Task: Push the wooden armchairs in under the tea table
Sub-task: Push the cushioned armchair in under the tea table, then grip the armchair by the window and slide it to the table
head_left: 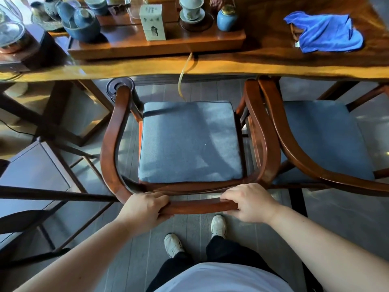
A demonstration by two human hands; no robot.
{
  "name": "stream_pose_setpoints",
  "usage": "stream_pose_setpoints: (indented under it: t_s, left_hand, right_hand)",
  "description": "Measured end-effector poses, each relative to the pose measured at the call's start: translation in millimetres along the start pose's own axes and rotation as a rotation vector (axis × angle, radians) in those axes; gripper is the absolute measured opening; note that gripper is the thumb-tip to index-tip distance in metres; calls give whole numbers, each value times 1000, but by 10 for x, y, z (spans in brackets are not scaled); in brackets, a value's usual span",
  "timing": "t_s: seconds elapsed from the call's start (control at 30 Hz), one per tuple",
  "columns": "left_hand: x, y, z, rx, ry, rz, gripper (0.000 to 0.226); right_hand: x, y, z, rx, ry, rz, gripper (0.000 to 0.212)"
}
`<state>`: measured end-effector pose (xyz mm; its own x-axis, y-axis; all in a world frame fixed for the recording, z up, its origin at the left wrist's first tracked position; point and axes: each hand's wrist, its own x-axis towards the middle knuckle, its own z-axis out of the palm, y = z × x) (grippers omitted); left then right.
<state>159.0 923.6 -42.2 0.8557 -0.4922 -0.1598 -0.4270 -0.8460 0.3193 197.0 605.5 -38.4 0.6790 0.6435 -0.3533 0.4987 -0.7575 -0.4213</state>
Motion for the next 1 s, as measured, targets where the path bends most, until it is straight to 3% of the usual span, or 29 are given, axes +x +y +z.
stream_pose_setpoints:
  t_s: [0.1,0.27,0.37,0.43,0.67,1.0]
  left_hand:
    - [-26,57,-38,-5,-12,-21,33]
    - [-142,152,-140,92,-14,-84,70]
    - [-261,193,-264,136,24,-160,73]
    - [-361,216,-349,181,27,-229,74]
    - [-911,166,-544,305,65,-526,75]
    - [-2274,-614,-816,271,139,-863,76]
  right_hand:
    - [3,-3,10,-1,-20,-7,45]
    - [94,-39,-45,31,-146,-24,89]
    - [295,-197,-133,111,-235,-112,90]
    - [458,-366,-167,40,-248,-200,90]
    - [1016,-1122,-232,-313,-94,-468,92]
    - [1664,-2398,-130,-432,-82,-588,87]
